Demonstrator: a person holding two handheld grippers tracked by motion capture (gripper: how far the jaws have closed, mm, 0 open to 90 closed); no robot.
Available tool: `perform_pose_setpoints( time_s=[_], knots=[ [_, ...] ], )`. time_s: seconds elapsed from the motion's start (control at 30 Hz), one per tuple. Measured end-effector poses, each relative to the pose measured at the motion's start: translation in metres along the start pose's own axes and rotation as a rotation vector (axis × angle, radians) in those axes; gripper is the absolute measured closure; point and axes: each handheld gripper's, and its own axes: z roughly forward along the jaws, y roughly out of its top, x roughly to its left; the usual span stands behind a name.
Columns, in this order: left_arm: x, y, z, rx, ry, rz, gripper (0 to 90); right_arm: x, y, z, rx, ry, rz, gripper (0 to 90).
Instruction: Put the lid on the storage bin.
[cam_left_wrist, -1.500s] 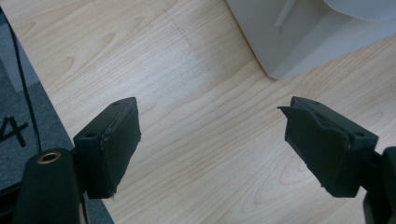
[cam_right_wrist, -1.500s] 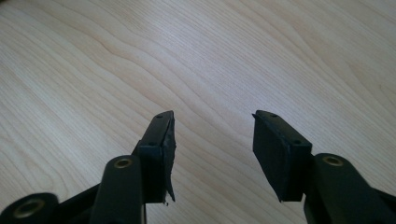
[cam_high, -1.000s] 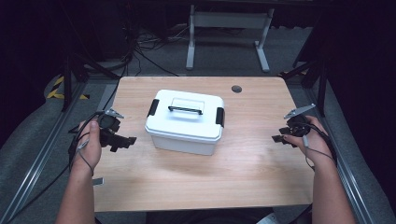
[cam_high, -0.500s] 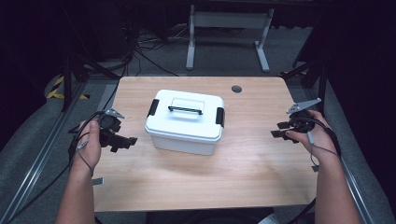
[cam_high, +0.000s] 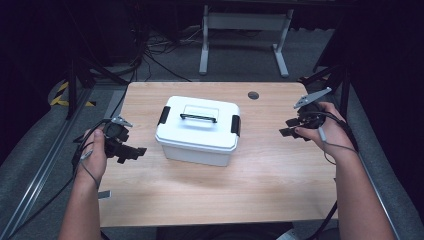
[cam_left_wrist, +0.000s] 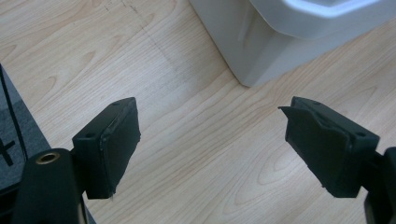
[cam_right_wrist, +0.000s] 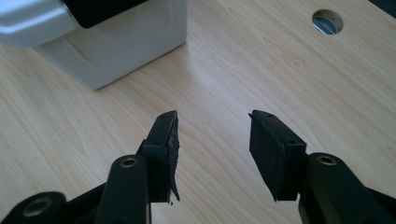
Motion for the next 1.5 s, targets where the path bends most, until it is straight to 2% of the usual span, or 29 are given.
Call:
perform_pose_setpoints(
  time_s=[0.13, 0.4, 0.67, 0.7, 1.03, 1.17, 1.37, 1.5],
  knots=[
    [0.0, 0.0, 0.0, 0.003, -0.002, 0.005, 18.4, 0.005, 0.012, 0.001, 0.001, 0.007, -0.024, 53.0],
    [-0.001, 0.0, 0.0, 0.005, -0.003, 0.008, 18.3, 0.02, 0.038, 0.009, -0.029, 0.057, -0.073, 53.0],
    [0.0, -0.004, -0.001, 0.005, 0.001, 0.005, 18.3, 0.035, 0.062, 0.018, -0.014, 0.073, -0.123, 53.0],
    [0.0, -0.005, -0.001, 0.004, -0.002, 0.003, 18.3, 0.039, 0.069, 0.021, -0.022, 0.091, -0.129, 53.1],
    [0.002, -0.006, 0.0, 0.015, -0.008, -0.004, 18.2, 0.054, 0.09, 0.032, -0.017, 0.107, -0.172, 52.7],
    [0.002, -0.004, 0.002, 0.012, -0.009, -0.002, 18.2, 0.061, 0.101, 0.037, -0.05, 0.114, -0.187, 53.9],
    [0.003, 0.001, 0.004, 0.021, -0.014, 0.01, 18.2, 0.078, 0.119, 0.047, -0.048, 0.167, -0.221, 50.1],
    [0.003, 0.002, 0.005, 0.022, -0.019, 0.007, 18.2, 0.088, 0.131, 0.056, -0.044, 0.159, -0.258, 47.5]
  ],
)
